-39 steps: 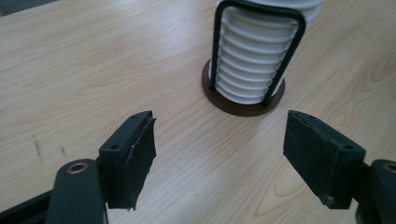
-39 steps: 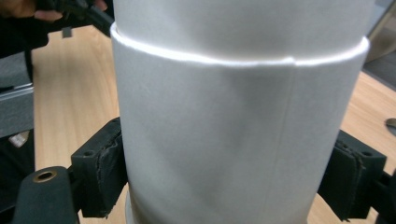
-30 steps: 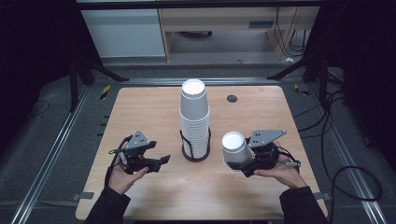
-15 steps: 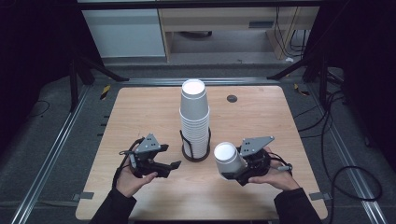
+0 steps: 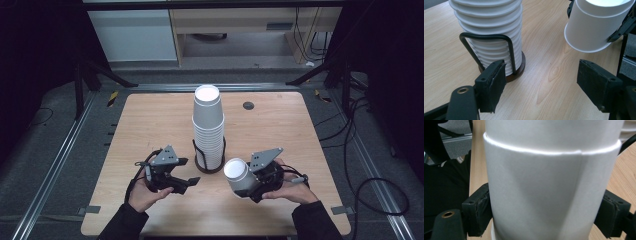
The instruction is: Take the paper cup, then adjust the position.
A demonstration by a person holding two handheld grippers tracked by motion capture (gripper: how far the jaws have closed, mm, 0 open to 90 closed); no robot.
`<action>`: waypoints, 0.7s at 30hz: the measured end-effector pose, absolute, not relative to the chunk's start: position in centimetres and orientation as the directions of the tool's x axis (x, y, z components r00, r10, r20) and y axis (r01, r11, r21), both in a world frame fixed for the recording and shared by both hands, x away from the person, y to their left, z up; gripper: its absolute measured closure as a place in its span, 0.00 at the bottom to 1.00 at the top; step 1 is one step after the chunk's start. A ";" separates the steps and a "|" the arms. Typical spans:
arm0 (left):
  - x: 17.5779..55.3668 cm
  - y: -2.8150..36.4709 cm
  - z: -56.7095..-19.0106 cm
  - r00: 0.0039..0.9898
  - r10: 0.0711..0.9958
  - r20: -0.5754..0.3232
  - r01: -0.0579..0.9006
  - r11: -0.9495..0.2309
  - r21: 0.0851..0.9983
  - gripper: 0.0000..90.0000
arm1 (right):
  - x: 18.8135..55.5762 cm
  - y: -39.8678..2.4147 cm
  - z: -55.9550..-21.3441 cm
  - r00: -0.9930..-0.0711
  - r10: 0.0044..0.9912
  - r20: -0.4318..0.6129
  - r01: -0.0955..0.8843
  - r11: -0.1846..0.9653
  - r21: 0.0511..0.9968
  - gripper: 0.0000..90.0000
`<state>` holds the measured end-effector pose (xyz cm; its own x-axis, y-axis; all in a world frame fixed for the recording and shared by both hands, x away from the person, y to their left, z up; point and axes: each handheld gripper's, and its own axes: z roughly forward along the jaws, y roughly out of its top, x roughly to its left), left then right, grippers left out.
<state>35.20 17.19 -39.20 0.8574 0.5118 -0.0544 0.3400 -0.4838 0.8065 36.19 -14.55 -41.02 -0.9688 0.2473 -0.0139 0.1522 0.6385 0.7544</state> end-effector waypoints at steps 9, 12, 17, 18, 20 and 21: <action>34.8 16.4 -39.2 0.880 0.473 -0.055 0.323 -0.508 0.798 0.24 | 36.2 -13.8 -41.3 -0.977 0.212 -0.011 0.136 0.667 0.733 0.17; 34.7 15.9 -39.3 0.889 0.455 -0.051 0.315 -0.527 0.789 0.23 | 36.2 -13.3 -41.6 -0.981 0.194 -0.005 0.131 0.683 0.719 0.17; 34.5 15.4 -39.4 0.900 0.431 -0.057 0.307 -0.536 0.786 0.22 | 36.3 -12.6 -41.9 -0.985 0.173 -0.001 0.123 0.704 0.700 0.17; 34.4 15.3 -39.5 0.903 0.426 -0.061 0.306 -0.535 0.788 0.22 | 36.3 -12.5 -42.0 -0.986 0.169 -0.005 0.118 0.707 0.697 0.17; 34.3 15.1 -39.4 0.908 0.414 -0.067 0.301 -0.534 0.790 0.21 | 36.3 -12.4 -42.0 -0.986 0.165 -0.004 0.116 0.711 0.694 0.17; 34.3 15.1 -39.3 0.910 0.409 -0.065 0.297 -0.535 0.791 0.21 | 36.2 -12.3 -42.0 -0.987 0.162 -0.004 0.114 0.711 0.694 0.17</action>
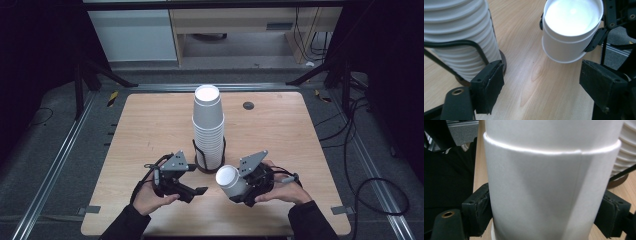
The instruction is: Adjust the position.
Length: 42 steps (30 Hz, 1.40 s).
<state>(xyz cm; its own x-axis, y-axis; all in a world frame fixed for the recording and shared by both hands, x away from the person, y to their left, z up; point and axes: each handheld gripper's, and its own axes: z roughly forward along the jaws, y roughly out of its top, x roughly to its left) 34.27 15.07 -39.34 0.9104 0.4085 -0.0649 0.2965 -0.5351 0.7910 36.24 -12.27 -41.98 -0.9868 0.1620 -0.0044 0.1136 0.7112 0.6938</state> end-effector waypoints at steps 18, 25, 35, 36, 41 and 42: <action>34.7 12.5 -38.0 0.946 0.315 -0.081 0.259 -0.578 0.774 0.15 | 36.2 -10.2 -41.7 -0.994 0.103 -0.018 0.064 0.735 0.675 0.17; 34.9 11.6 -38.1 0.953 0.291 -0.091 0.254 -0.594 0.763 0.15 | 36.4 -8.8 -41.7 -0.996 0.081 -0.031 0.040 0.747 0.664 0.17; 35.0 10.9 -38.6 0.952 0.290 -0.094 0.261 -0.616 0.744 0.16 | 36.3 -8.1 -41.4 -0.997 0.072 -0.039 0.028 0.749 0.662 0.17; 35.1 10.9 -38.6 0.953 0.287 -0.097 0.261 -0.617 0.742 0.16 | 36.3 -8.1 -41.4 -0.997 0.072 -0.041 0.028 0.750 0.661 0.17; 35.1 10.6 -38.8 0.954 0.285 -0.097 0.263 -0.629 0.731 0.17 | 36.2 -8.1 -41.3 -0.997 0.073 -0.037 0.030 0.745 0.666 0.17; 35.1 10.5 -38.9 0.954 0.285 -0.099 0.263 -0.629 0.732 0.18 | 36.2 -8.1 -41.3 -0.997 0.073 -0.037 0.030 0.745 0.666 0.17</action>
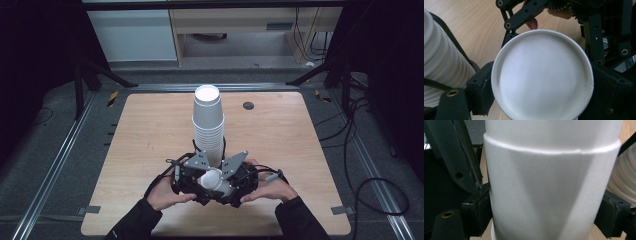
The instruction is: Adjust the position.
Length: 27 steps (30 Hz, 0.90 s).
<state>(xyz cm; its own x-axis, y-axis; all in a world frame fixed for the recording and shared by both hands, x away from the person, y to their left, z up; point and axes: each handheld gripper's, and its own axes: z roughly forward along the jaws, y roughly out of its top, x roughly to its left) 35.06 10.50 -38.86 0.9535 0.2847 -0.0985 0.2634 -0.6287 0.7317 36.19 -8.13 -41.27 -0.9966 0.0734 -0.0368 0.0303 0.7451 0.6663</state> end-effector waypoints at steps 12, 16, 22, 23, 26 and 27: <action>35.1 10.4 -38.9 0.950 0.293 -0.105 0.275 -0.633 0.724 0.23 | 36.2 -8.0 -41.4 -0.997 0.072 -0.033 0.032 0.752 0.658 0.17; 35.1 10.4 -38.9 0.950 0.296 -0.100 0.275 -0.637 0.721 0.23 | 36.2 -7.9 -41.4 -0.997 0.071 -0.024 0.038 0.753 0.657 0.17; 35.0 10.4 -38.9 0.948 0.300 -0.104 0.280 -0.637 0.718 0.23 | 36.3 -7.9 -41.5 -0.997 0.076 -0.019 0.045 0.753 0.656 0.17; 35.0 10.4 -38.9 0.948 0.301 -0.102 0.280 -0.636 0.719 0.23 | 36.3 -7.9 -41.5 -0.997 0.076 -0.015 0.048 0.752 0.658 0.17; 35.1 10.4 -38.8 0.947 0.303 -0.105 0.282 -0.632 0.722 0.23 | 36.3 -7.9 -41.5 -0.997 0.080 -0.016 0.049 0.748 0.662 0.16; 35.0 10.5 -38.8 0.947 0.302 -0.106 0.282 -0.630 0.724 0.23 | 36.4 -7.9 -41.5 -0.997 0.080 -0.013 0.051 0.745 0.665 0.15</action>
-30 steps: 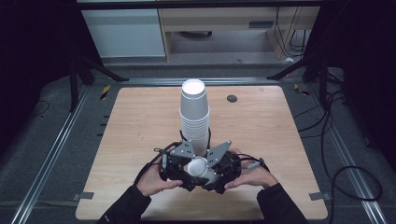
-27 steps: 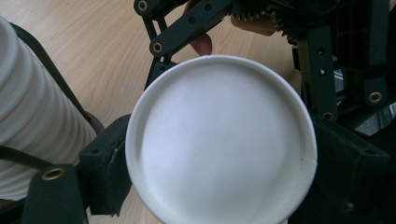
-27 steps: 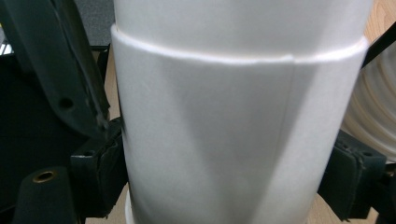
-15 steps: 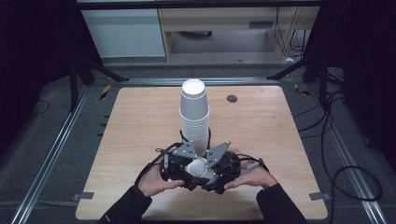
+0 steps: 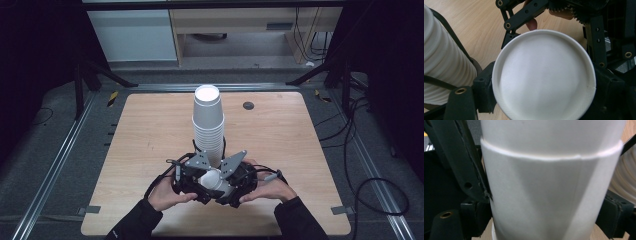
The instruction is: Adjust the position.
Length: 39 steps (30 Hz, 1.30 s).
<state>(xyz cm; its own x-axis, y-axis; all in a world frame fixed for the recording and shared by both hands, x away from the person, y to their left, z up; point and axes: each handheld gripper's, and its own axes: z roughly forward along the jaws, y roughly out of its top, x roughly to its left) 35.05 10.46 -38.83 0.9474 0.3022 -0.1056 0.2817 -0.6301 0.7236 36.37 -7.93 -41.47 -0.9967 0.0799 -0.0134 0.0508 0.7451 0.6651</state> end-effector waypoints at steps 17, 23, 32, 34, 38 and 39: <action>35.6 11.5 -38.7 0.937 0.336 -0.096 0.298 -0.623 0.723 0.23 | 36.6 -10.4 -40.0 -0.988 0.153 -0.007 0.101 0.686 0.720 0.07; 35.8 12.3 -38.5 0.930 0.355 -0.093 0.306 -0.611 0.730 0.23 | 36.4 -12.5 -39.3 -0.977 0.213 -0.021 0.123 0.637 0.761 0.08; 35.9 13.4 -37.9 0.921 0.379 -0.093 0.310 -0.567 0.763 0.23 | 35.8 -15.5 -39.3 -0.945 0.327 -0.004 0.190 0.560 0.806 0.08; 35.9 13.6 -37.7 0.918 0.385 -0.097 0.312 -0.550 0.774 0.23 | 35.7 -15.9 -39.3 -0.938 0.346 0.002 0.200 0.538 0.819 0.08; 35.7 14.2 -37.4 0.914 0.393 -0.096 0.308 -0.520 0.797 0.23 | 35.5 -16.5 -39.5 -0.925 0.378 0.026 0.225 0.492 0.841 0.08; 35.7 14.3 -37.3 0.914 0.393 -0.098 0.307 -0.515 0.800 0.23 | 35.4 -16.7 -39.6 -0.924 0.380 0.035 0.230 0.483 0.845 0.08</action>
<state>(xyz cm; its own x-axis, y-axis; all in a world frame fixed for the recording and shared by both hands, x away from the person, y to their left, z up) 35.70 14.28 -37.33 0.9142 0.3933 -0.0980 0.3073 -0.5147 0.8004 35.40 -16.65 -39.55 -0.9242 0.3803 0.0346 0.2303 0.4830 0.8448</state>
